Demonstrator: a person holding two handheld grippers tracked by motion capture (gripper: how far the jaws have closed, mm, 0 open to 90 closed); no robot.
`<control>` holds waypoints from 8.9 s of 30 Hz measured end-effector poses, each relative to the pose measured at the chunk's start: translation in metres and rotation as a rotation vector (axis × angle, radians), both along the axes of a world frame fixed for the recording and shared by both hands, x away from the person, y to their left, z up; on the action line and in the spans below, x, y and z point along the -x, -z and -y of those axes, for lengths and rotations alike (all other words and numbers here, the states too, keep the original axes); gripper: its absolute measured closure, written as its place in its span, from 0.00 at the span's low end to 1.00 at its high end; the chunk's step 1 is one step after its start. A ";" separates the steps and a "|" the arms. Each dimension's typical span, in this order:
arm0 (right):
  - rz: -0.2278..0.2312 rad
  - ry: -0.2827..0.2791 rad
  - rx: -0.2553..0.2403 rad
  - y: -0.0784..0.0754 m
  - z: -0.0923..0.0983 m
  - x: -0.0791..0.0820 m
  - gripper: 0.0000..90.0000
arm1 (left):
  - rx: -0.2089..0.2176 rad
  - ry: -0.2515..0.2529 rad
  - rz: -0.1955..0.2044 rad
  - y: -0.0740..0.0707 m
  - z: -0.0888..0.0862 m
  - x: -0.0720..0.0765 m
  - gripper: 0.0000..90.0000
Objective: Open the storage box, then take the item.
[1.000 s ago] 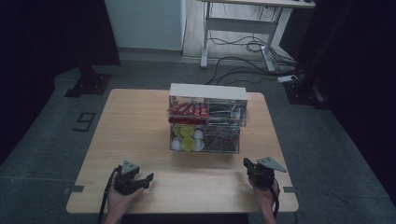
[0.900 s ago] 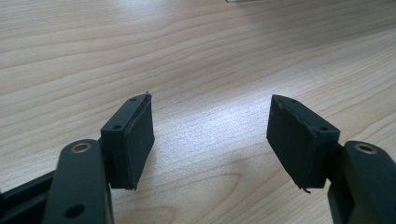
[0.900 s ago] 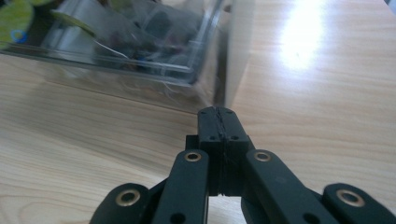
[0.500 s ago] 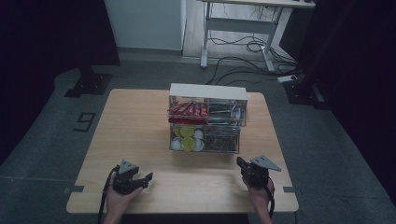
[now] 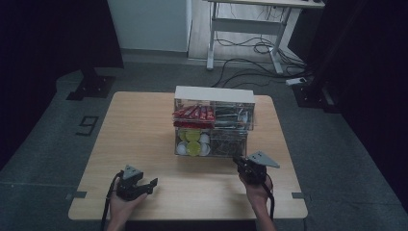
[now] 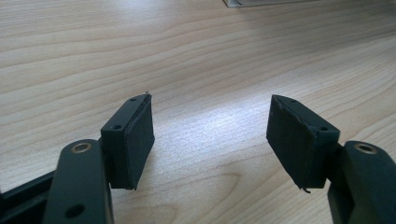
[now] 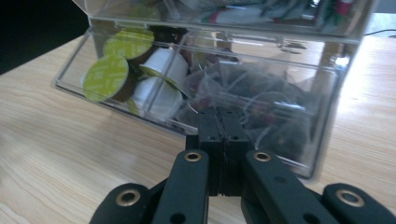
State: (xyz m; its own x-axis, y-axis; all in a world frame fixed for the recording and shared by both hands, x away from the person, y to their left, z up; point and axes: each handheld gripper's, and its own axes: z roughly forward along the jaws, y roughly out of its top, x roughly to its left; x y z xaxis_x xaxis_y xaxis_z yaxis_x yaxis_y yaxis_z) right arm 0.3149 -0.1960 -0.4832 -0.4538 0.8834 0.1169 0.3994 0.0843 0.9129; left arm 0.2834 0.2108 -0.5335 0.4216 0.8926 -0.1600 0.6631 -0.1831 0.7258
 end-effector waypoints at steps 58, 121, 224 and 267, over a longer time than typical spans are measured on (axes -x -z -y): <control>-0.077 -0.059 -0.019 0.034 -0.026 -0.011 0.99 | -0.019 0.014 -0.019 0.005 0.006 -0.001 0.36; 0.038 -0.013 -0.118 -0.009 -0.008 -0.018 0.99 | -0.005 0.002 -0.013 0.000 0.000 0.000 0.35; 0.051 0.012 -0.121 -0.037 0.005 -0.040 0.99 | 0.023 0.073 0.141 -0.058 0.091 -0.054 0.35; 0.051 0.014 -0.130 -0.036 0.006 -0.040 0.99 | -0.038 0.064 0.153 -0.051 0.147 -0.084 0.34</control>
